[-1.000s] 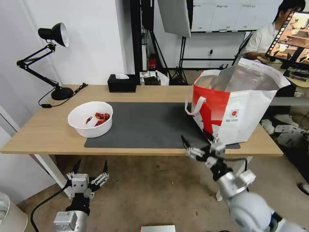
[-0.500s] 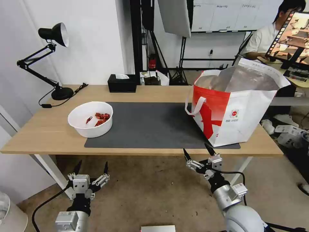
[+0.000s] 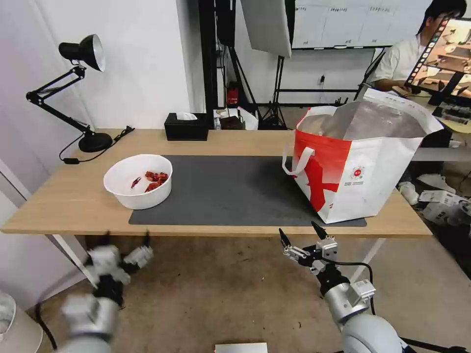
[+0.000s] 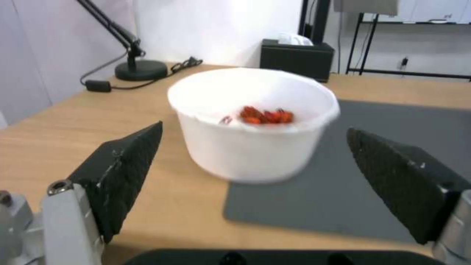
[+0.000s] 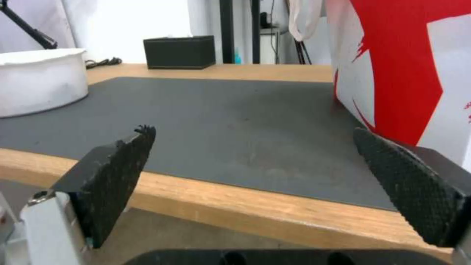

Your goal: Pick up the trash from the table and place it into the takeout bag.

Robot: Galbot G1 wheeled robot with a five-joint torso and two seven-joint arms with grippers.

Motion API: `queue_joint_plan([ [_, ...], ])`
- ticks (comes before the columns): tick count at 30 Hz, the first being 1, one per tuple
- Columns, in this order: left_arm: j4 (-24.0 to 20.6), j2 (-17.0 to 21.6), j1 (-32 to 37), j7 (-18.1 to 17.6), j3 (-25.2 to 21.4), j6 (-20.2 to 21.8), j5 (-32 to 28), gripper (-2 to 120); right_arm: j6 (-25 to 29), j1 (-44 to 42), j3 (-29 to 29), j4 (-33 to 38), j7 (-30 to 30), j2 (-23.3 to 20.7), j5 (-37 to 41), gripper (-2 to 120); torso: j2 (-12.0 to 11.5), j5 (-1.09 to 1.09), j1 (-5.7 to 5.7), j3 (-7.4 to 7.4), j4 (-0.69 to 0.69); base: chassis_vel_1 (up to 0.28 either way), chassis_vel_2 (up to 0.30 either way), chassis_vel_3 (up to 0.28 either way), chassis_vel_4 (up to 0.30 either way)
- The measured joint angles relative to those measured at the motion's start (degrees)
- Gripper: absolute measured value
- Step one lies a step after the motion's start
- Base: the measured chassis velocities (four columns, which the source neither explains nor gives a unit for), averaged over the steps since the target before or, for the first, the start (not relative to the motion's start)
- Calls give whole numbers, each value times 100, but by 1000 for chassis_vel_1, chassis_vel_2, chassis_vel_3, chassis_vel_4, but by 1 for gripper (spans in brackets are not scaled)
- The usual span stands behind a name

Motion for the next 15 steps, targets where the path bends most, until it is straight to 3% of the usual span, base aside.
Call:
queue_joint_plan([
  [1, 48, 305, -224, -103, -85, 248, -478, 100, 0, 2, -1, 1, 0, -1, 1, 100, 0, 0, 0, 0, -1, 0, 0, 0, 0],
  [2, 48, 305, -224, -103, -85, 248, -478, 100, 0, 2, -1, 1, 0, -1, 1, 100, 0, 0, 0, 0, -1, 0, 0, 0, 0],
  [3, 188, 699, -532, -237, -145, 538, -1052, 100, -1, 3, -2, 2, 0, -1, 2, 100, 0, 3, 0, 0, -2, 0, 0, 0, 0],
  [4, 513, 1223, -967, -394, -106, 837, -1777, 100, -2, 5, -2, 3, 2, -2, 4, 100, 0, 0, 1, 1, -2, 0, 0, 0, 0],
  [5, 513, 1223, -967, -394, -106, 837, -1777, 100, -2, 5, -2, 3, 2, -2, 4, 100, 0, 0, 1, 1, -2, 0, 0, 0, 0],
  [7, 1017, 1784, -1579, -609, 76, 1257, -2644, 100, -3, 8, -3, 5, 1, -2, 5, 100, -1, 1, 1, 1, -2, 0, 0, 0, 0],
  [8, 1017, 1784, -1579, -609, 76, 1257, -2644, 100, -3, 8, -3, 5, 1, -2, 5, 100, -1, 1, 1, 1, -2, 0, 0, 0, 0],
  [11, 1925, 2341, -2788, -1116, 614, 2055, -4058, 100, -4, 10, -3, 5, 0, -4, 7, 100, -1, 0, 1, 1, -2, 0, 0, 0, 0],
  [12, 1925, 2341, -2788, -1116, 614, 2055, -4058, 100, -4, 10, -3, 5, 0, -4, 7, 100, -1, 0, 1, 1, -2, 0, 0, 0, 0],
  [14, 2619, 2536, -3595, -1272, 1098, 2315, -4504, 100, -5, 11, -3, 7, -1, -4, 8, 100, -1, 0, 2, 1, -2, 0, 0, 0, 0],
  [15, 2619, 2536, -3595, -1272, 1098, 2315, -4504, 100, -5, 11, -3, 7, -1, -4, 8, 100, -1, 0, 2, 1, -2, 0, 0, 0, 0],
])
